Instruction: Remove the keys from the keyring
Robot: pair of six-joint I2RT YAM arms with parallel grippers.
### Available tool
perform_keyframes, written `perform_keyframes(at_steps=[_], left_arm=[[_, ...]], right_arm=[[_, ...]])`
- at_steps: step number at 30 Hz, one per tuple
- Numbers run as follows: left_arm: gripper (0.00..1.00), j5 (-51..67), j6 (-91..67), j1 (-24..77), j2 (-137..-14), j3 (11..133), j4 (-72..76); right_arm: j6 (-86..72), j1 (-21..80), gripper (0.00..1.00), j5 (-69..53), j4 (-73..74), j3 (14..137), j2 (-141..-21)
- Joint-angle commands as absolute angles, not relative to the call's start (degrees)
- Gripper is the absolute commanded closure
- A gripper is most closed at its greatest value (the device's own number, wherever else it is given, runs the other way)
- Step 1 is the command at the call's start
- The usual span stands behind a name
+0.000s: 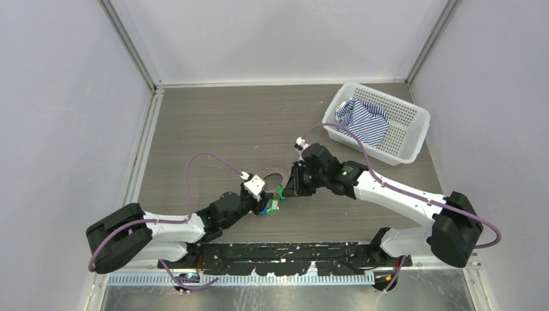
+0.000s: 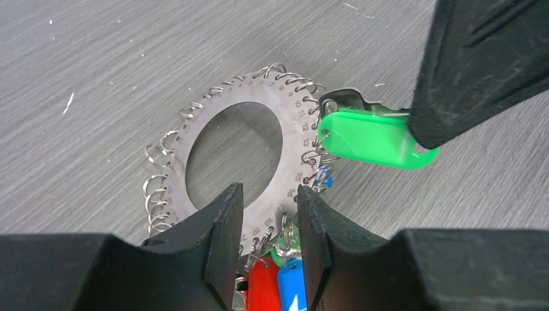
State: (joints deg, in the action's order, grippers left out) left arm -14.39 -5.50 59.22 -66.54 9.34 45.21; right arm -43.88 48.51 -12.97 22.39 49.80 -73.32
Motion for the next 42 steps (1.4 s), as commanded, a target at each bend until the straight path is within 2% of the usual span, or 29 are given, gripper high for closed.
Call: perform_keyframes(at_steps=[1, 7, 19, 25, 40, 42], left_arm=[[0.62, -8.94, -1.67, 56.60, -67.93, 12.01, 49.71], [0.62, 0.53, -0.28, 54.66, -68.76, 13.64, 49.95], [0.62, 12.13, 5.71, 49.77, -62.34, 17.50, 37.39], [0.65, 19.95, 10.16, 48.14, -64.28, 20.18, 31.02], [0.65, 28.34, 12.47, 44.50, -68.43, 22.12, 35.46], [0.68, 29.03, 12.85, 44.26, -68.95, 22.87, 35.47]], right_arm=[[-41.05, 48.25, 0.99, -13.85, 20.66, 49.80, -70.06], [-38.94, 48.24, 0.99, -13.19, 21.95, 50.64, -68.68], [-35.02, 48.21, 0.99, -13.35, 23.29, 52.28, -66.29], [-33.74, 48.25, 0.99, -12.89, 24.71, 53.62, -66.36], [-31.79, 48.24, 0.99, -13.07, 27.26, 54.44, -65.08], [-31.34, 48.21, 0.99, -13.03, 27.70, 54.70, -65.03]])
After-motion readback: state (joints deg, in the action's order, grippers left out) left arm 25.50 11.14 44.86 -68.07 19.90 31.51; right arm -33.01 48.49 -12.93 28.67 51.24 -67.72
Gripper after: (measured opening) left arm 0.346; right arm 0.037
